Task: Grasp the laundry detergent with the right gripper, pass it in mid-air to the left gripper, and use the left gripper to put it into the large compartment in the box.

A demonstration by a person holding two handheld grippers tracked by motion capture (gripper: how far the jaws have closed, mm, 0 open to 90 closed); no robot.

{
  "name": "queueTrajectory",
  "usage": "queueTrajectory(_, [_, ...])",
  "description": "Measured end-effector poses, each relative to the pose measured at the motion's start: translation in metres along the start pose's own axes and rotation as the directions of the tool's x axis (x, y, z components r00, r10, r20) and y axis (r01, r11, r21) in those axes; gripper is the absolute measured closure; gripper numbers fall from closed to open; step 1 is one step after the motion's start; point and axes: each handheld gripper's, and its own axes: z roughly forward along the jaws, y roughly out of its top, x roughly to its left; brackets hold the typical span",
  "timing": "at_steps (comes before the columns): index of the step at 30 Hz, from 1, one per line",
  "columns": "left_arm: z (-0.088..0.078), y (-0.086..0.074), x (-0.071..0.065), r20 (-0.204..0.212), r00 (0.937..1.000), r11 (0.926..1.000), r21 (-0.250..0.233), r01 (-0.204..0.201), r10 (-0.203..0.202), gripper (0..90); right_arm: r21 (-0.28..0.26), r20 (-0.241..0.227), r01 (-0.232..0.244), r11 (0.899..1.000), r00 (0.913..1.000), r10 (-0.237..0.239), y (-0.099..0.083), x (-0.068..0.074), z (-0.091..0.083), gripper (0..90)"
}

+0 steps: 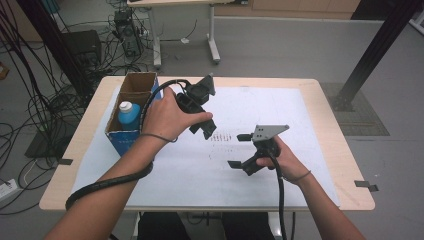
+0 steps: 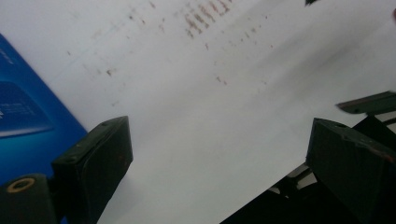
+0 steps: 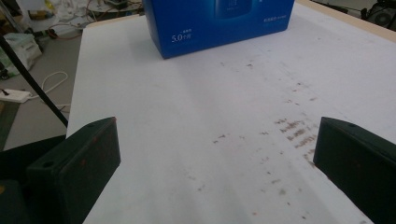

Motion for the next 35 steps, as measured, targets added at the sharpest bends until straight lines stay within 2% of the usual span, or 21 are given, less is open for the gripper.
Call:
queueTrajectory(1, [0.003,0.000,-0.001,0.003,1.0000,1.0000,0.007,-0.007,0.007,7.6,0.027,0.011,-0.002,1.000,0.9999,0.002,0.006,-0.001,-0.006,0.9])
queueTrajectory(2, [0.007,0.000,-0.003,0.001,1.0000,0.9999,0.011,-0.009,0.009,7.6,0.027,0.011,-0.002,1.000,0.9999,0.002,0.006,-0.001,-0.006,0.9])
queueTrajectory(3, [0.013,-0.001,-0.003,0.012,0.9998,0.9998,0.011,-0.014,0.014,7.6,0.042,0.018,-0.009,0.999,0.9998,0.009,0.009,-0.001,-0.014,0.9])
queueTrajectory(4, [0.013,-0.001,-0.003,0.012,0.9998,0.9998,0.011,-0.014,0.014,7.6,0.056,0.022,-0.011,0.998,0.9997,0.010,0.011,-0.002,-0.017,0.9])
queueTrajectory(5, [0.020,-0.001,-0.007,-0.002,0.9998,0.9996,0.022,-0.019,0.019,7.6,0.074,0.028,-0.008,0.997,0.9996,0.006,0.013,-0.002,-0.020,1.1])
queueTrajectory(6, [0.020,-0.001,-0.007,-0.002,0.9998,0.9996,0.022,-0.019,0.019,7.7,0.074,0.028,-0.008,0.997,0.9996,0.006,0.013,-0.002,-0.020,1.1])
queueTrajectory(8, [0.031,-0.003,-0.006,0.008,0.9998,0.9994,0.031,-0.017,0.017,7.7,0.126,0.047,-0.015,0.992,0.9989,0.009,0.018,-0.002,-0.029,1.3])
queueTrajectory(10, [0.034,-0.004,-0.005,0.014,0.9998,0.9993,0.034,-0.016,0.015,7.7,0.138,0.042,-0.011,0.990,0.9991,0.006,0.019,-0.003,-0.032,1.5])
queueTrajectory(11, [0.038,-0.005,-0.005,0.017,0.9998,0.9992,0.036,-0.015,0.014,7.8,0.155,0.016,-0.004,0.988,0.9999,0.002,0.019,-0.009,-0.040,1.6])
queueTrajectory(13, [0.047,-0.005,-0.008,0.004,0.9998,0.9986,0.050,-0.019,0.019,8.0,0.163,0.018,-0.003,0.987,0.9998,0.000,0.019,-0.009,-0.044,1.6])
queueTrajectory(14, [0.052,-0.008,-0.006,0.016,0.9998,0.9991,0.042,-0.010,0.009,8.2,0.184,0.041,-0.040,0.982,0.9986,0.032,0.023,-0.010,-0.051,1.8])
queueTrajectory(15, [0.052,-0.008,-0.006,0.016,0.9998,0.9991,0.042,-0.010,0.009,8.3,0.191,0.047,-0.047,0.980,0.9981,0.039,0.024,-0.011,-0.054,1.9])
queueTrajectory(21, [0.063,-0.012,-0.007,0.022,0.9997,0.9987,0.049,-0.011,0.010,8.8,0.214,0.090,-0.058,0.975,0.9952,0.039,0.031,-0.010,-0.072,1.9])
queueTrajectory(24, [0.066,-0.013,-0.009,0.027,0.9995,0.9989,0.044,-0.018,0.017,8.9,0.213,0.099,-0.060,0.975,0.9943,0.040,0.032,-0.009,-0.075,1.7])
queueTrajectory(29, [0.070,-0.017,-0.006,0.046,0.9989,0.9994,0.034,-0.001,-0.001,8.6,0.227,0.109,-0.060,0.972,0.9934,0.036,0.033,-0.008,-0.078,2.0])
queueTrajectory(35, [0.073,-0.019,-0.009,0.035,0.9994,0.9995,0.030,-0.003,0.002,8.7,0.226,0.114,-0.059,0.972,0.9929,0.034,0.033,-0.007,-0.077,2.0])
